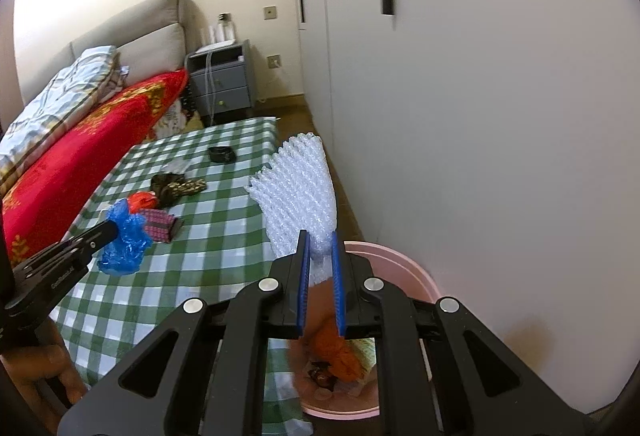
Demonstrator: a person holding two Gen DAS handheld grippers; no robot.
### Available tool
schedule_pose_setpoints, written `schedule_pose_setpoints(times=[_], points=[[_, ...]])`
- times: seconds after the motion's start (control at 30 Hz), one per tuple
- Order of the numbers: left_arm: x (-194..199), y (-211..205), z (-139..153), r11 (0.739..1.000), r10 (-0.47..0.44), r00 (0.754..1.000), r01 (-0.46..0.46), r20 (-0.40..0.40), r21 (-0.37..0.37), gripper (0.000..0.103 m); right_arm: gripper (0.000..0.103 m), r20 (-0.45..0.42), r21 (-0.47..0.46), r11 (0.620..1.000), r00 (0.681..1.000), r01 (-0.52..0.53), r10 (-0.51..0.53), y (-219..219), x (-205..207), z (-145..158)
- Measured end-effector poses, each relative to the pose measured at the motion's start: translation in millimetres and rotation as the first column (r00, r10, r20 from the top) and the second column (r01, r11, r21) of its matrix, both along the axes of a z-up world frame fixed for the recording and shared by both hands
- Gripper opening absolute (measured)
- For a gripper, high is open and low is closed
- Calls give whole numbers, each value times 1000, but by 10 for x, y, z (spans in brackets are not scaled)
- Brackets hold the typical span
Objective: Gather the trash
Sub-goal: 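Carry the blue bag and white foam piece over the pink bin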
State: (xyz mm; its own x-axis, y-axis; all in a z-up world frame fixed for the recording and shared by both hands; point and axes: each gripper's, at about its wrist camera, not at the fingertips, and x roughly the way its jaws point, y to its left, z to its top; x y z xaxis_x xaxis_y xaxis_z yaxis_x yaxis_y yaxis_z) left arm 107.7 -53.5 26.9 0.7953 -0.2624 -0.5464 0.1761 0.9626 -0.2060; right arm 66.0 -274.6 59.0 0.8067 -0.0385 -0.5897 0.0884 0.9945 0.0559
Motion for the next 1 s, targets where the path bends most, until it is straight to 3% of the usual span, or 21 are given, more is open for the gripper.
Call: schedule_pose_setpoints(times=[0.5, 1.0], points=[[115, -572, -49, 993, -120, 993, 120, 0, -1, 2, 11, 5, -93, 990, 994, 107, -107, -203, 3, -27], [413, -1223, -320, 975, -223, 972, 222, -72, -22, 2, 11, -32, -57, 983, 984, 173, -174, -447, 162, -94]])
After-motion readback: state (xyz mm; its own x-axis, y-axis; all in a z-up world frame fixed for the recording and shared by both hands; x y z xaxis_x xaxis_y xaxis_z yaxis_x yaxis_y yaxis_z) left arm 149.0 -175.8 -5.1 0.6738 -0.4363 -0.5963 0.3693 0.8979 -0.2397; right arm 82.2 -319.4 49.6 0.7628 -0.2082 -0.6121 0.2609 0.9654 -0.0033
